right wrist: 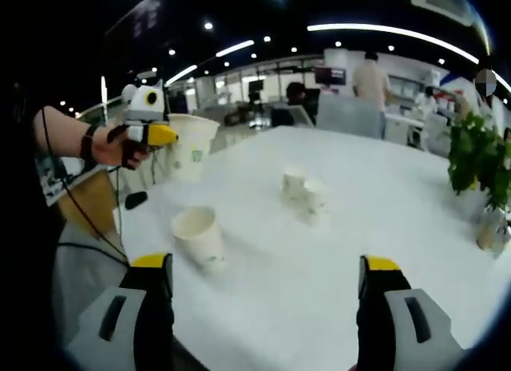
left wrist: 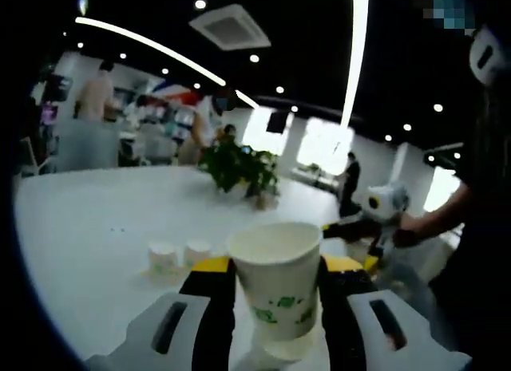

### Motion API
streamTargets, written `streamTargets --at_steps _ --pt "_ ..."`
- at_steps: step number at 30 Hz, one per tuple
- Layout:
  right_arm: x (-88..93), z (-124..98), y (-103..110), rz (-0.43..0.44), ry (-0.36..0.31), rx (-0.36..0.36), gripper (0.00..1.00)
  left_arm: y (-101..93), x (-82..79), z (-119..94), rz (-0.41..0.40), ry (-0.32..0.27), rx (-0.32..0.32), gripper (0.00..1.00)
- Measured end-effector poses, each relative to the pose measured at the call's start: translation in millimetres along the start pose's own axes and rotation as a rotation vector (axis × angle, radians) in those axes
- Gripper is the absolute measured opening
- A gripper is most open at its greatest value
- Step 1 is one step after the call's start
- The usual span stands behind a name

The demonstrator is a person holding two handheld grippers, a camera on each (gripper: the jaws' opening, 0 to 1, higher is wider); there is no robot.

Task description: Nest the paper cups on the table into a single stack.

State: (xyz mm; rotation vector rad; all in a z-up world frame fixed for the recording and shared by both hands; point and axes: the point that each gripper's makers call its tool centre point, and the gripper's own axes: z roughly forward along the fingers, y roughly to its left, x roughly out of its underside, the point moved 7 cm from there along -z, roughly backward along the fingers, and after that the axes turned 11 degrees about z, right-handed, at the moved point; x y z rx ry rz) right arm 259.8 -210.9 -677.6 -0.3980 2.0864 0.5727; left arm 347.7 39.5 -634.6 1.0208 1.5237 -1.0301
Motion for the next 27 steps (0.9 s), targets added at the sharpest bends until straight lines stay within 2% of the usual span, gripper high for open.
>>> streamTargets --at_steps 2,5,10,11,15,20,23,27 --pt "-1.0 -1 -1 -0.004 0.003 0.001 0.94 -4.9 2.7 1 -0.003 -0.019 0.01 0.39" --pt "-3.2 -4 -2 -0.01 0.002 0.004 0.94 -13.8 7.0 2 0.074 -0.045 0.03 0.39" --pt "-1.8 -5 0 -0.018 0.015 0.004 0.94 -19.0 17.7 5 0.114 -0.031 0.032 0.39" --pt "-0.9 -5 0 -0.018 0.017 0.004 0.94 -19.6 18.7 5 0.139 -0.046 0.024 0.39" --pt "2.8 -7 4 -0.032 0.036 0.001 0.94 -21.2 28.2 5 0.157 -0.054 0.013 0.39" --pt "5.0 -11 4 -0.028 0.042 0.01 0.94 -22.4 41.4 6 0.164 -0.037 0.015 0.39" --pt "6.1 -12 5 -0.032 0.051 0.011 0.94 -21.3 43.5 5 0.189 -0.038 0.016 0.39" --pt "8.2 -13 6 -0.038 0.067 0.008 0.94 -16.0 47.4 6 0.174 -0.06 -0.002 0.39"
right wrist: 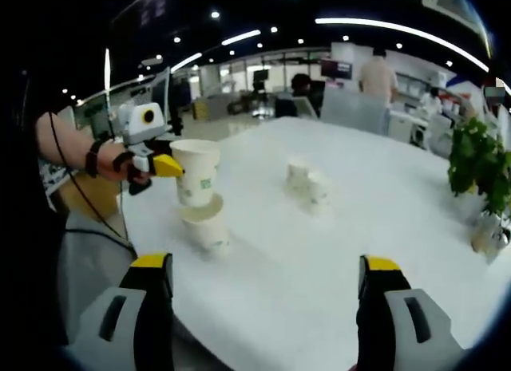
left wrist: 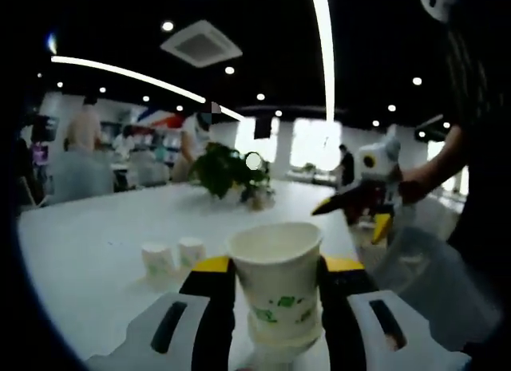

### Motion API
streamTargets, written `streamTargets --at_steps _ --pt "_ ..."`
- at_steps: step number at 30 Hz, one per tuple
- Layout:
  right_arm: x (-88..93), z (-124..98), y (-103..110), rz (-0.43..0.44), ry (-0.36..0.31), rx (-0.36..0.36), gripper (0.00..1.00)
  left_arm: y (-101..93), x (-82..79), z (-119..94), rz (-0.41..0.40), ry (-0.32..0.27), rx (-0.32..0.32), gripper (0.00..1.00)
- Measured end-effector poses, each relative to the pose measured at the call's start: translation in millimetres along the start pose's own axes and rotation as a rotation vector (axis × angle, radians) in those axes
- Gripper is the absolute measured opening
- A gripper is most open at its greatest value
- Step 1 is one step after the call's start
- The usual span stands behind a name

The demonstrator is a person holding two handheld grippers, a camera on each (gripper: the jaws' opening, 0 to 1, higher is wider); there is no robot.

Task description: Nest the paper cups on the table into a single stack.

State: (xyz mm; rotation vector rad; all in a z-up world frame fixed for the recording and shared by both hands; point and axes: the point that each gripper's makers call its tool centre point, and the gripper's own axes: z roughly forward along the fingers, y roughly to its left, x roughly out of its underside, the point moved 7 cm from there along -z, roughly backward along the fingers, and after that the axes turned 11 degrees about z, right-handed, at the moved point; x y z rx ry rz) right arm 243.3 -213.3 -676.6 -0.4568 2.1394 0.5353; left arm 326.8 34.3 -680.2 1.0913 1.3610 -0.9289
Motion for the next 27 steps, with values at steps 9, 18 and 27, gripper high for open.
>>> streamTargets --at_steps 9,18,27 --pt "-0.4 -3 0 -0.008 0.013 0.006 0.94 -8.4 11.0 13 0.0 0.027 0.019 0.4" --pt "-2.9 -4 -4 -0.007 0.018 0.017 0.94 -6.9 26.9 17 -0.007 0.042 -0.012 0.41" --pt "-1.5 -1 -1 -0.011 0.031 0.013 0.94 -12.6 43.0 14 -0.026 0.062 -0.033 0.42"
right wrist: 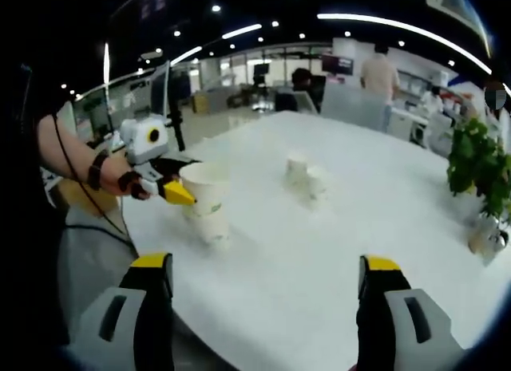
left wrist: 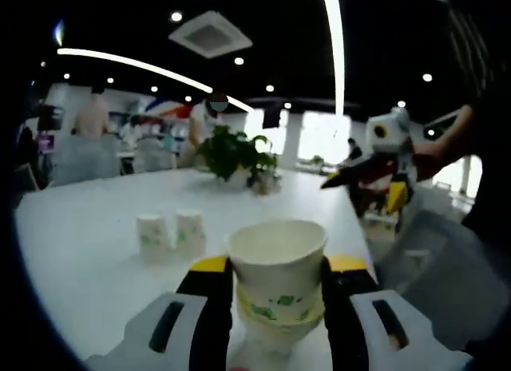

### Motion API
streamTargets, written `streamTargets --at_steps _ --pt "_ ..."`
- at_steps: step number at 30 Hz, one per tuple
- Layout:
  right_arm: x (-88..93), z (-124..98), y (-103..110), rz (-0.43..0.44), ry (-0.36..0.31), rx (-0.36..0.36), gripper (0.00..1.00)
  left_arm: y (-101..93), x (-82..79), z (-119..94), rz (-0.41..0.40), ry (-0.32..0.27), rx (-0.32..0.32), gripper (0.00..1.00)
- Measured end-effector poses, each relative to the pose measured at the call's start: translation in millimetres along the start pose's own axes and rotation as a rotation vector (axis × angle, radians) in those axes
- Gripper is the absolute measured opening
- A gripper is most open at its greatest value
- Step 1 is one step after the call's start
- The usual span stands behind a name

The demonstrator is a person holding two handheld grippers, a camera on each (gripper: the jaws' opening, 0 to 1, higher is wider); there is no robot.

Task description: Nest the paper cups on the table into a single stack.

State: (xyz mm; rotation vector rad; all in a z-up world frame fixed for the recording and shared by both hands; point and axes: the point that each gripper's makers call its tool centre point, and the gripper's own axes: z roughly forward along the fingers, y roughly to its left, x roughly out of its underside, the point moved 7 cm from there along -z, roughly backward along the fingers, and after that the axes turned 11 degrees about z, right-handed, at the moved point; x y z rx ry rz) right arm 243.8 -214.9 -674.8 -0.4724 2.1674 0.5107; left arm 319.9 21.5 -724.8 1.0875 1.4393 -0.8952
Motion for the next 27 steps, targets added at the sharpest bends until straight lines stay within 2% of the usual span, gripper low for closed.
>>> streamTargets --at_steps 9,15,27 --pt "0.5 1 2 -0.002 0.002 -0.009 0.94 -7.4 5.7 -3 0.021 0.039 0.016 0.43" --pt "0.0 3 6 -0.008 0.0 -0.019 0.94 -11.0 9.2 -5 0.01 0.083 0.026 0.51" --pt "-3.8 6 7 -0.014 -0.013 -0.028 0.94 -10.5 7.0 -15 -0.02 0.085 0.006 0.56"
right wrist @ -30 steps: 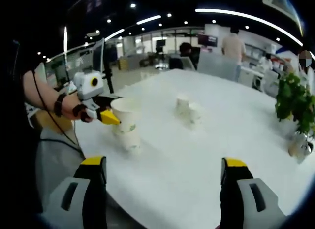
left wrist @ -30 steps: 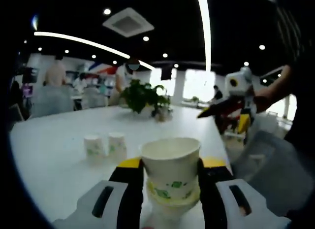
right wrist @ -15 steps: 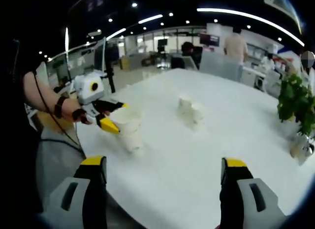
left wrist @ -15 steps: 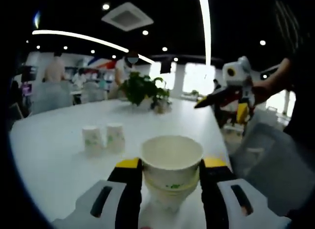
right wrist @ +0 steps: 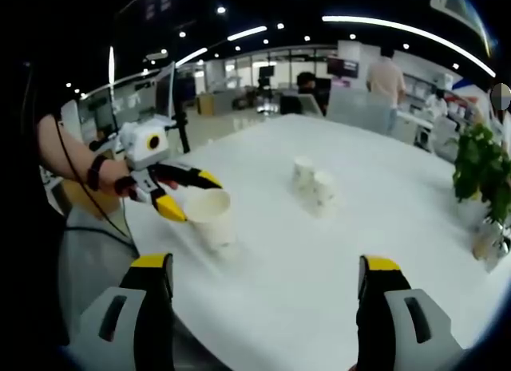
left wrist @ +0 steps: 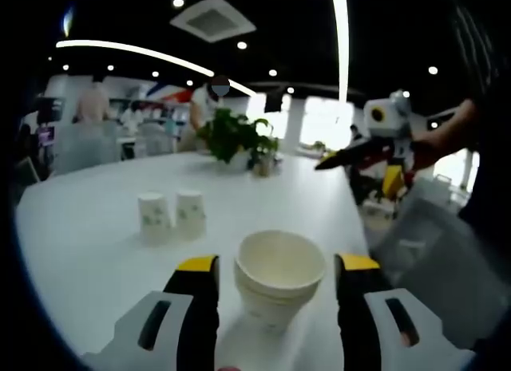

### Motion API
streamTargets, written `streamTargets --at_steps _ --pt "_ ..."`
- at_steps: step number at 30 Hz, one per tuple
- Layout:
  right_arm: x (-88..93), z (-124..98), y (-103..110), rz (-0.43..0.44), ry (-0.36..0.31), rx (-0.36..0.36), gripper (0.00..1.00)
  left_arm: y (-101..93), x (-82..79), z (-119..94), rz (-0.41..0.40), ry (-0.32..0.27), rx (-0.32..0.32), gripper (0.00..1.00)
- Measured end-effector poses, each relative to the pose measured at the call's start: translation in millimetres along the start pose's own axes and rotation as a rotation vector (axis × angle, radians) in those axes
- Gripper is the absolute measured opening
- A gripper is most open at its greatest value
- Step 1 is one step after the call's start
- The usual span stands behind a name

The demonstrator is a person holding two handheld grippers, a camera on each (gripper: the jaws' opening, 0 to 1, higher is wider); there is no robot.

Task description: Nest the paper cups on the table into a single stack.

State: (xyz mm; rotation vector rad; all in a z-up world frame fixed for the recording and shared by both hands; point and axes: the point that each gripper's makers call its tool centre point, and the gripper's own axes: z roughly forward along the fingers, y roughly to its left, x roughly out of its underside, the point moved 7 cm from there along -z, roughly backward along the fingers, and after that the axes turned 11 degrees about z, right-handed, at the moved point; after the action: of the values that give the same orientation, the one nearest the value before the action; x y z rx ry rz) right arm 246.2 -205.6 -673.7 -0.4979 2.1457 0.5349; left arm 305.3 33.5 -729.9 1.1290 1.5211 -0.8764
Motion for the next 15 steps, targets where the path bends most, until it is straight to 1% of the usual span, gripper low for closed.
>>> streamTargets --at_steps 2,5,12,15 --pt "0.1 0 0 -0.001 0.0 -0.002 0.94 2.2 0.0 -3 -0.032 -0.008 -0.019 0.57" --pt "0.2 -1 -1 0.0 0.001 -0.001 0.94 4.4 -2.9 -8 -0.048 -0.029 -0.044 0.58" --pt "2.9 0 -2 0.015 -0.004 0.003 0.94 6.8 -9.4 -21 -0.03 -0.04 -0.063 0.61" --pt "3.7 1 0 0.018 -0.006 0.002 0.94 9.0 -12.6 -28 -0.013 -0.054 -0.077 0.62"
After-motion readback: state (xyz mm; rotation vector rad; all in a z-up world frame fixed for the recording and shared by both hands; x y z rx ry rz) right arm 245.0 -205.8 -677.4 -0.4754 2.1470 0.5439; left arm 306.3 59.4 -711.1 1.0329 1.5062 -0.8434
